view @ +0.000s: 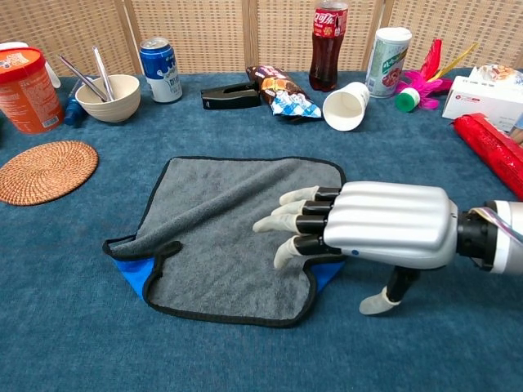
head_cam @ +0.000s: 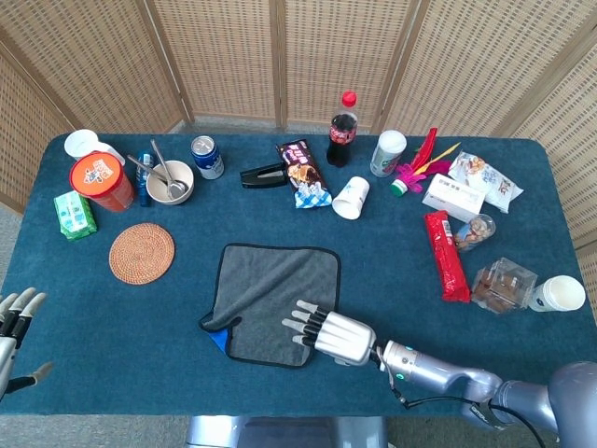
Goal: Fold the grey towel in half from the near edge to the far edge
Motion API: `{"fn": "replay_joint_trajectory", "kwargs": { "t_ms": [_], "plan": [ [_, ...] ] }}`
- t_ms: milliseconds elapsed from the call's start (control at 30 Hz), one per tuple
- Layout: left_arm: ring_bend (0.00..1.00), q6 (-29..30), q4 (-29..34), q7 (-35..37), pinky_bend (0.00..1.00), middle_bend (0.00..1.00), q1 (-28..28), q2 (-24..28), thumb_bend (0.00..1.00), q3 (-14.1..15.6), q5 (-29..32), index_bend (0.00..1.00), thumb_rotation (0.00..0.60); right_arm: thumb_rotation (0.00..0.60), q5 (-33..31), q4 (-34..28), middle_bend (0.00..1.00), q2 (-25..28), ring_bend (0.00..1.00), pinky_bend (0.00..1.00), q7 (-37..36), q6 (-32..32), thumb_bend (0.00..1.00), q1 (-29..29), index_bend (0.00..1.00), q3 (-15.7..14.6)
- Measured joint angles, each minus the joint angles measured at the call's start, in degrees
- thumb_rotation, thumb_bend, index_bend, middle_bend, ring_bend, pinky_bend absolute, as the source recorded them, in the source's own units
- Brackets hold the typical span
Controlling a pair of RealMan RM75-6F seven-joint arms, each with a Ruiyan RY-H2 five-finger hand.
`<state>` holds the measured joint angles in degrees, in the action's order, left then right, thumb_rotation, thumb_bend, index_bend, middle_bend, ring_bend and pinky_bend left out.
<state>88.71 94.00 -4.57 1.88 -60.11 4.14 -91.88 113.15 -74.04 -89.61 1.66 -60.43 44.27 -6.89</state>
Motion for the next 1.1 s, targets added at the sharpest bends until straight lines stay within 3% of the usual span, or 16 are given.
{"fn": "replay_joint_trajectory", "kwargs": {
  "t_ms": [300,733,1100],
  "plan": [
    [0.00,0.35,-0.56,0.82,0.00,0.00,0.38,0.06,0.20,-0.05,0.29,0.02,0.600,0.600,-0.67,-0.08,0.00,-1.26,0.00,0.00,0.87,0.61,0.03,0.85,0.36,-0.13],
    [0.00,0.52,-1.62,2.08,0.00,0.00,0.72,0.03,0.20,-0.11,0.51,0.02,0.600,0.600,-2.01,-0.32,0.00,-2.53,0.00,0.00,1.42,1.04,0.14,1.37,0.39,-0.43],
    [0.00,0.91,-2.14,2.77,0.00,0.00,1.08,-0.01,0.20,-0.09,0.45,0.02,0.600,0.600,-3.81,-0.16,0.00,-3.15,0.00,0.00,2.14,1.00,0.30,1.11,0.44,-0.16]
  ]
}}
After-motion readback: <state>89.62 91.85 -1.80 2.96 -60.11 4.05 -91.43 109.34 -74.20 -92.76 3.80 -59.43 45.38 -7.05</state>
